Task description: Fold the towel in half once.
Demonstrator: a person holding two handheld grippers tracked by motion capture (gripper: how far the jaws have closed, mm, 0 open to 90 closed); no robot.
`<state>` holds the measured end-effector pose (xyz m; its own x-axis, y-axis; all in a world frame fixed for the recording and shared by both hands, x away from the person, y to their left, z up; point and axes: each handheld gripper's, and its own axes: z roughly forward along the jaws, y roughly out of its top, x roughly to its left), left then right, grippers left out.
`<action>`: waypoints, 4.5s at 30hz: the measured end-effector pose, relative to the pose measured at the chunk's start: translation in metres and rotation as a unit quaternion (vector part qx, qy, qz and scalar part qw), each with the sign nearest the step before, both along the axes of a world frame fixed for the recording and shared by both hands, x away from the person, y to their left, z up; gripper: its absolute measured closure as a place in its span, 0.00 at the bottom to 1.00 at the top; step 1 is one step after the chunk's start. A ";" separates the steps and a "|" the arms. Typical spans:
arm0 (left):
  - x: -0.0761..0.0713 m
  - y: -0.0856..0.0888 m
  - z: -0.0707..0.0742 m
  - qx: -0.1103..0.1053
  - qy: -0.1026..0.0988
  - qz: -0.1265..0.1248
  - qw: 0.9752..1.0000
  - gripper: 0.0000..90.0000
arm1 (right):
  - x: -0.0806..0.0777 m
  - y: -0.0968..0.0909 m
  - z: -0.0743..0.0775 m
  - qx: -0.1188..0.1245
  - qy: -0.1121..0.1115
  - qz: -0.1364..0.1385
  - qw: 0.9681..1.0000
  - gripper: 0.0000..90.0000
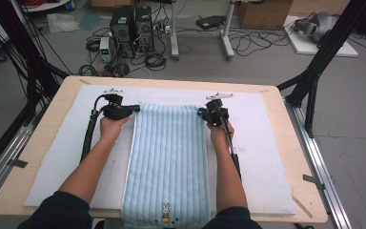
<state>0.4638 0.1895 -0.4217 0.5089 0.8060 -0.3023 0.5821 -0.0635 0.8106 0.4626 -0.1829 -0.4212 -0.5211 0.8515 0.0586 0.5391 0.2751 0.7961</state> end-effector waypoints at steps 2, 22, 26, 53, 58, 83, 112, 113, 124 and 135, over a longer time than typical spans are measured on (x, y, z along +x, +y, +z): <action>-0.004 0.000 0.004 0.007 -0.007 -0.012 1.000 0.96 | -0.003 -0.001 0.001 0.003 0.004 0.008 1.000 0.96; -0.066 0.012 0.002 -0.025 -0.039 -0.071 0.996 0.96 | -0.062 -0.013 0.002 0.011 -0.010 0.071 0.997 0.96; -0.080 0.015 -0.001 -0.027 -0.043 -0.088 0.995 0.96 | -0.075 -0.015 -0.001 0.015 0.000 0.080 0.997 0.96; -0.139 0.021 -0.020 0.008 -0.020 -0.138 0.990 0.69 | -0.155 -0.025 -0.013 0.010 0.016 0.122 0.992 0.83; -0.128 0.030 -0.011 -0.009 -0.046 -0.085 0.995 0.51 | -0.149 -0.038 -0.003 0.046 -0.003 0.074 0.996 0.64; -0.106 0.009 -0.008 0.013 -0.049 -0.105 0.993 0.95 | -0.097 -0.021 -0.003 0.041 0.034 0.081 0.995 0.96; -0.141 0.014 -0.001 -0.026 -0.048 -0.109 0.993 0.95 | -0.116 -0.006 -0.004 -0.001 0.026 0.083 0.996 0.87; -0.143 0.016 0.000 -0.025 -0.048 -0.112 0.992 0.95 | -0.119 -0.007 -0.001 0.001 0.023 0.085 0.996 0.87; -0.177 0.023 -0.006 -0.042 -0.047 -0.137 0.989 0.95 | -0.168 -0.024 0.002 0.041 -0.010 0.149 0.988 0.87; -0.197 0.018 -0.011 -0.037 -0.042 -0.152 0.987 0.72 | -0.204 -0.039 -0.007 0.034 -0.001 0.185 0.982 0.84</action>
